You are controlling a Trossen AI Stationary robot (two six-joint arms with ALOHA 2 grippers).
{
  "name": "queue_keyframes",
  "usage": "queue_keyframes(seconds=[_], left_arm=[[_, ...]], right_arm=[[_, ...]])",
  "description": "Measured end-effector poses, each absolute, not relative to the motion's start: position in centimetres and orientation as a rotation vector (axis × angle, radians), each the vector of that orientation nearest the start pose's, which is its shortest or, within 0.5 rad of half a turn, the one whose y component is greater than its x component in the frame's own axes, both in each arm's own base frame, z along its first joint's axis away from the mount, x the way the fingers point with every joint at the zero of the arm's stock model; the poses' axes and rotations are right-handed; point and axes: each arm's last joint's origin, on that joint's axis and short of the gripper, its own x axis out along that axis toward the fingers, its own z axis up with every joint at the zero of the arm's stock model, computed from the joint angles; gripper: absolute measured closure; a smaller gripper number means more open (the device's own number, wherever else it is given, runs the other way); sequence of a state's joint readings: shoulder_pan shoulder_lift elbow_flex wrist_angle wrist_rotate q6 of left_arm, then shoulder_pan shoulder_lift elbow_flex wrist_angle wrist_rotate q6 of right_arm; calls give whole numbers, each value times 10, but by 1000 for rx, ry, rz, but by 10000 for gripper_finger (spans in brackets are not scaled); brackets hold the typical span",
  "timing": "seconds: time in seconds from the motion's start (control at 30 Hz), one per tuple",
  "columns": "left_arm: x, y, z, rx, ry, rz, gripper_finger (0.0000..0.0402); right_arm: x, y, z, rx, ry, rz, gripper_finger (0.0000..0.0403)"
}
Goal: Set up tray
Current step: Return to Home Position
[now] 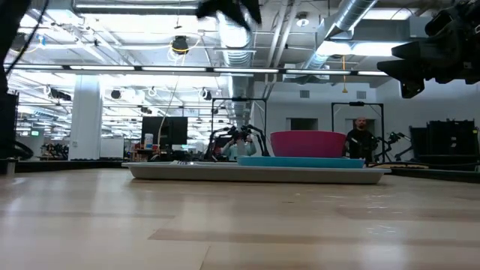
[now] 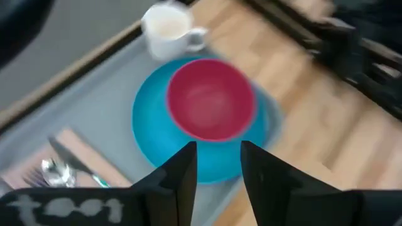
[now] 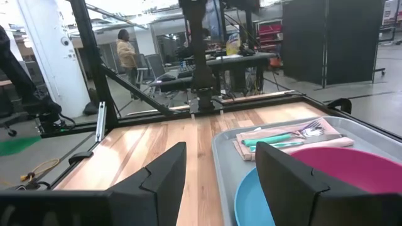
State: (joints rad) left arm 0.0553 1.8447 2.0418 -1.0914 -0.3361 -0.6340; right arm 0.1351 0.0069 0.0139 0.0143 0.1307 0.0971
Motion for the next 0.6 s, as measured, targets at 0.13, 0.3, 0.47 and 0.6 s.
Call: queue_keyframes(seconds=[0.13, 0.3, 0.47, 0.6], left_arm=[[353, -15, 421, -274, 662, 542, 290], [304, -57, 455, -159, 542, 356, 290], [246, -77, 471, -150, 345, 184, 290], [200, -74, 462, -166, 159, 80, 290]], right_arm=[[97, 9, 169, 100, -21, 6, 221], [97, 9, 169, 100, -20, 5, 221], [97, 9, 169, 100, -21, 6, 221], [97, 9, 169, 100, -21, 5, 221]])
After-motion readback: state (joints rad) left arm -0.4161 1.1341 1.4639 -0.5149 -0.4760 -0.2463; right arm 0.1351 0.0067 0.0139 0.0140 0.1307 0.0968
